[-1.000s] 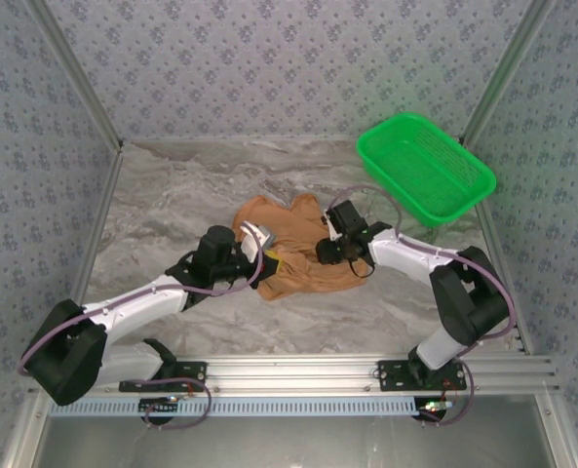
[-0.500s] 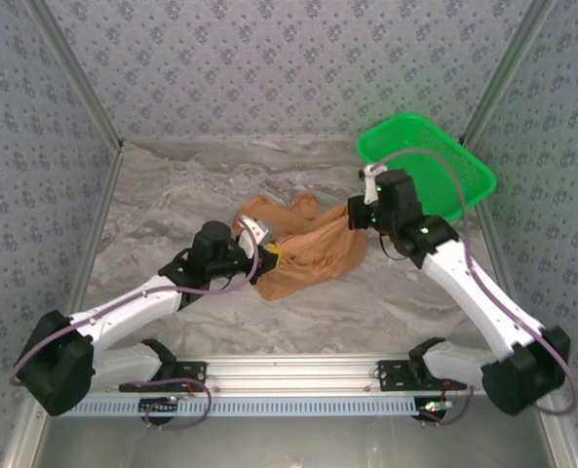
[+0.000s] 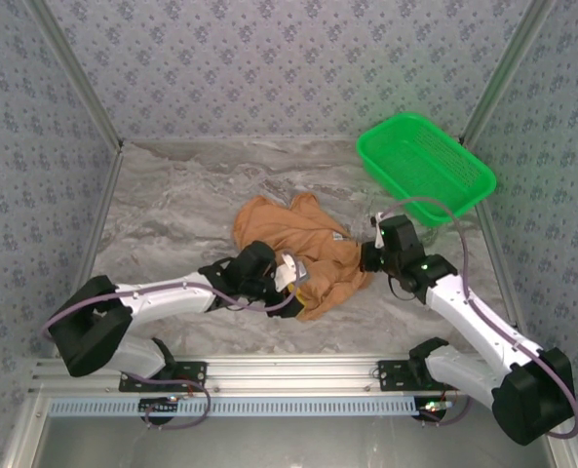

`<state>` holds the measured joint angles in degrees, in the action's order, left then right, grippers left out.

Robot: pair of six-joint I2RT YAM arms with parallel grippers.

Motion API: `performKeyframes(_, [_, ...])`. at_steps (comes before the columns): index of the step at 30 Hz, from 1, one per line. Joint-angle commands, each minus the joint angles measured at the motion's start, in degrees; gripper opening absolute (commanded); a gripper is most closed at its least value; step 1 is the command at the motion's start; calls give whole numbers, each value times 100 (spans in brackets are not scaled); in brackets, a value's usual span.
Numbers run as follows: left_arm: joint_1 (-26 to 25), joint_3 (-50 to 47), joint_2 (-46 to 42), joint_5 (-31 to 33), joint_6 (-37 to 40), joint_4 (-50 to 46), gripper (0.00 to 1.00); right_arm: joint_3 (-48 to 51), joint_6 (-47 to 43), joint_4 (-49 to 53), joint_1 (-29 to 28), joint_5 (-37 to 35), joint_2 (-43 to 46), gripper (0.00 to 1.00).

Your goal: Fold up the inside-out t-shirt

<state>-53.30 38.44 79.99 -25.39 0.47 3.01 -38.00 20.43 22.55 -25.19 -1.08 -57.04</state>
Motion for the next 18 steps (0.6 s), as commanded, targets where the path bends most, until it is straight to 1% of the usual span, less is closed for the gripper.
performKeyframes(1, [-40, 292, 36, -189, -170, 446, 52, 222, 394, -54, 21, -67, 148, 0])
performKeyframes(4, [-84, 585, 417, 84, -417, 670, 53, 312, 497, 68, 28, -173, 181, 0])
performKeyframes(6, [-118, 880, 772, 529, -562, 603, 53, 307, 506, 143, 40, -260, 197, 0])
performKeyframes(9, [-146, 1538, 1380, 976, -347, 249, 54, 311, 489, 152, 92, -232, 274, 0])
performKeyframes(11, [-172, 2048, 1794, 1151, -150, 13, 55, 355, 407, 17, 232, 87, 410, 0])
performKeyframes(13, [-183, 2413, 2100, 1220, -40, 13, 56, 398, 325, -143, 373, 488, 617, 0])
performKeyframes(15, [-181, 2730, 2308, 1064, 135, 50, 57, 425, 176, -248, 495, 855, 845, 0])
performKeyframes(18, [-157, 3312, 2540, 746, 505, -147, 58, 397, -64, -275, 666, 1290, 1125, 0])
